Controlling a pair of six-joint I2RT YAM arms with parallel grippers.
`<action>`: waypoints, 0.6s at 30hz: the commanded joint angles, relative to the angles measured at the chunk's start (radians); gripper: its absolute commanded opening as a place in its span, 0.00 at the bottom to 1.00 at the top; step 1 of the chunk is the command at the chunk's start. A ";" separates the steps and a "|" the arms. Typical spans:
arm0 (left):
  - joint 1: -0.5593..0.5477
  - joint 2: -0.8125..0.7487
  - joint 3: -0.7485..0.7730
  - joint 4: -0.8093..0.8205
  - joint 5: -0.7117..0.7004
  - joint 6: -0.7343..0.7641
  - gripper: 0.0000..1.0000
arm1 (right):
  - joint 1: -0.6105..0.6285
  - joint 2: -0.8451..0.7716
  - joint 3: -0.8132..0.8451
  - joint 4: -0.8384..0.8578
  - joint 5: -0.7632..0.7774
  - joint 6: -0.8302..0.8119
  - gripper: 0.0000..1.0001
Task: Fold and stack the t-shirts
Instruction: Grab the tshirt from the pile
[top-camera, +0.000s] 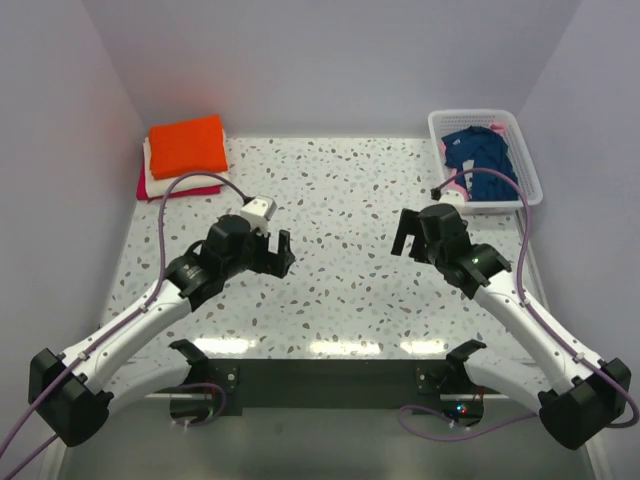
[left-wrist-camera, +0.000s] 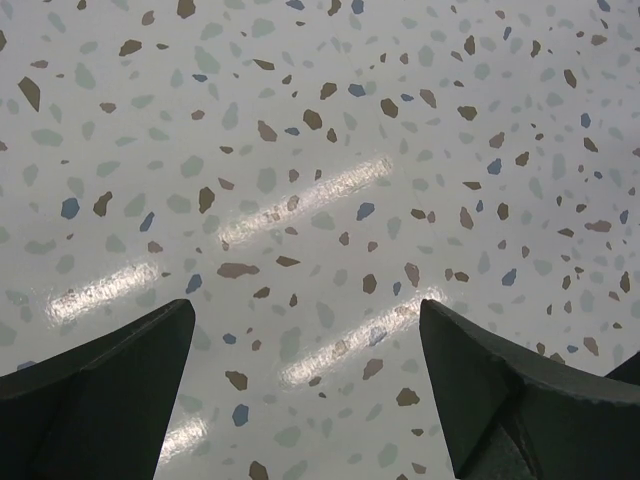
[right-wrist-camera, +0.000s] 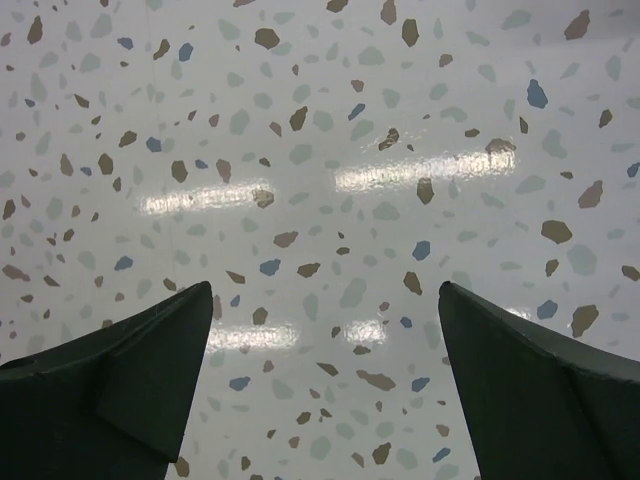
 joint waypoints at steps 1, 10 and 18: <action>0.003 0.003 -0.005 0.037 0.027 0.015 1.00 | 0.001 0.002 0.016 0.027 0.031 -0.019 0.99; 0.009 -0.003 -0.006 0.043 0.047 0.013 1.00 | -0.014 0.182 0.160 0.067 0.027 -0.076 0.99; 0.009 0.006 -0.008 0.048 0.076 0.020 1.00 | -0.252 0.501 0.483 0.128 -0.003 -0.156 0.98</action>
